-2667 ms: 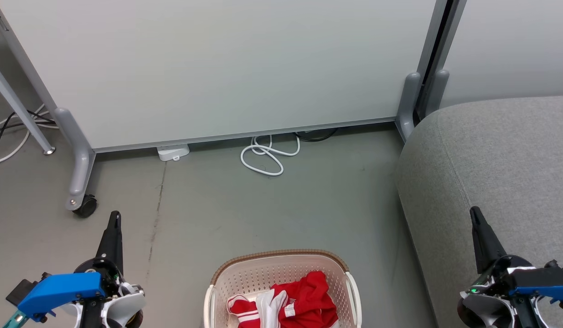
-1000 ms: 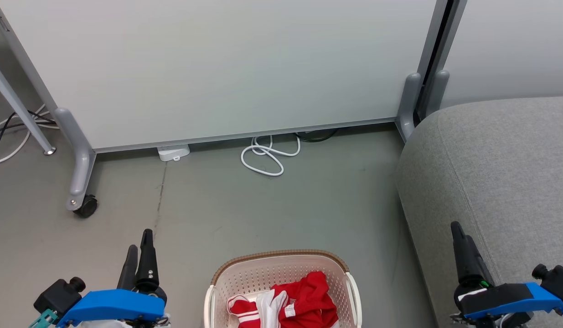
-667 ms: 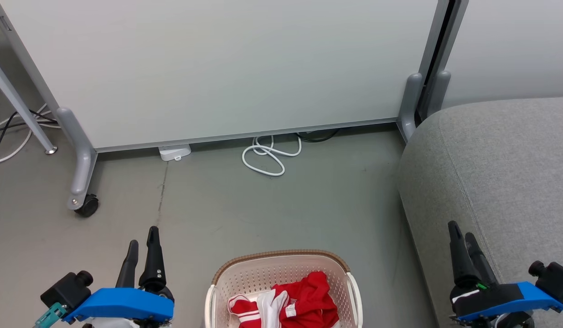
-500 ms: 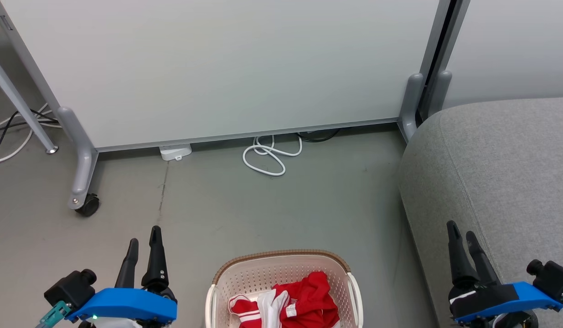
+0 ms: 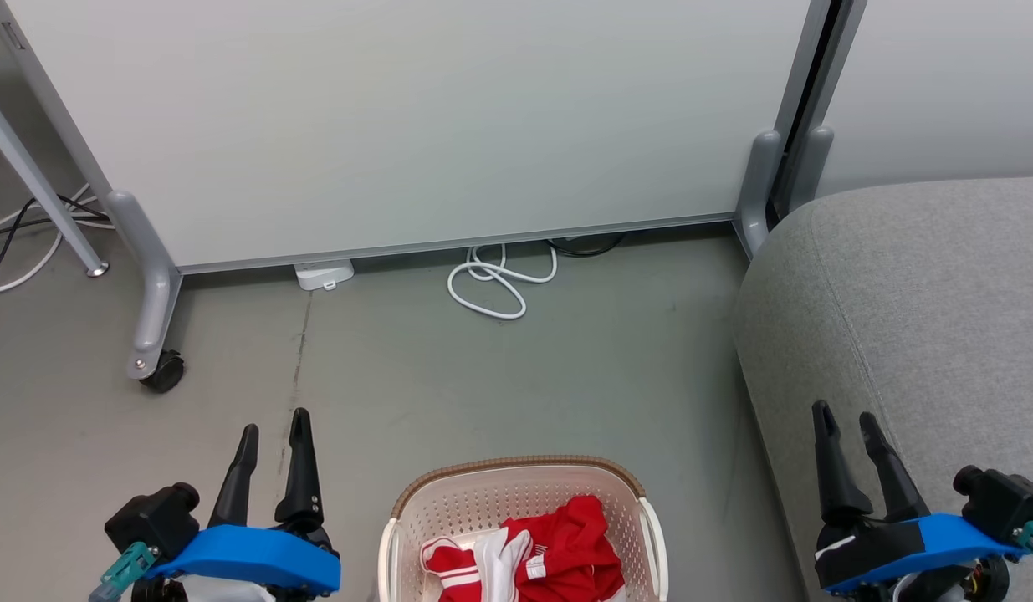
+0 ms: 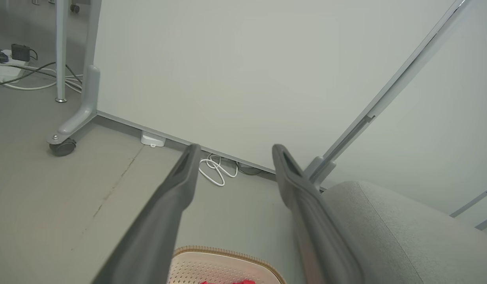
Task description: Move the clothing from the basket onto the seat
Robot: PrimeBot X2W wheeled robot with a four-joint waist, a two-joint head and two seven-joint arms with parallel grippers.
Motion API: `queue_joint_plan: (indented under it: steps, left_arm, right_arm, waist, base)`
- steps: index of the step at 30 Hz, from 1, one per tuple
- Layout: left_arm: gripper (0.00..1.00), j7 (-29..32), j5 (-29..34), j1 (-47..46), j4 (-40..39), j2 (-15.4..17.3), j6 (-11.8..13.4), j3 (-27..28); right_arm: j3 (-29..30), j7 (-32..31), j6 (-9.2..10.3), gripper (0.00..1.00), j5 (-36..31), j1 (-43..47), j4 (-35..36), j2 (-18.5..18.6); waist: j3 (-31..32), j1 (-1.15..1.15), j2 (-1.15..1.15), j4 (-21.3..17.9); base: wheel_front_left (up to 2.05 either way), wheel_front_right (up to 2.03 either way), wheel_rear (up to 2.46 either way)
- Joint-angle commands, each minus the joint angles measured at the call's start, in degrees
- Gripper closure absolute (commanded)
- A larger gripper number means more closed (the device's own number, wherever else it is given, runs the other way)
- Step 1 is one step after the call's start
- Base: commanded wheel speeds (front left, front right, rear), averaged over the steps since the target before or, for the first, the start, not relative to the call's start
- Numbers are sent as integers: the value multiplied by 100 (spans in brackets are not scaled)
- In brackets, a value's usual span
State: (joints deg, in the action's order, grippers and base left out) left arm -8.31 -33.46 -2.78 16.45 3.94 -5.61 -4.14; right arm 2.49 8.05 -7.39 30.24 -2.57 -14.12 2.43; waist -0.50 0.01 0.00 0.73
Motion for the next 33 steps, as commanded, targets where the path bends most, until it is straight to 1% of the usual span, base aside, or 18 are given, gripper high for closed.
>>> queue_joint_plan:
  steps: [1,17,24,33]
  left_arm:
    - [0,-68,180,-139,-35,45,-10,-23]
    - [0,-290,989,-163,103,57,-30,-125]
    - [0,-373,1204,-186,270,46,-40,-146]
    - [0,-482,1303,-232,487,9,-53,-153]
  right_arm:
    - [7,52,-10,0,-189,-118,63,43]
    - [-59,163,-12,0,-1091,-101,82,50]
    - [-91,207,-13,0,-1407,-76,57,52]
    - [-112,266,-13,0,-1763,-50,62,54]
  waist:
    - [1,-1,0,5]
    - [15,-1,0,33]
    - [34,-1,0,52]
    - [46,-1,0,83]
  base:
    - [0,0,0]
    - [0,0,0]
    - [0,0,0]
    - [0,0,0]
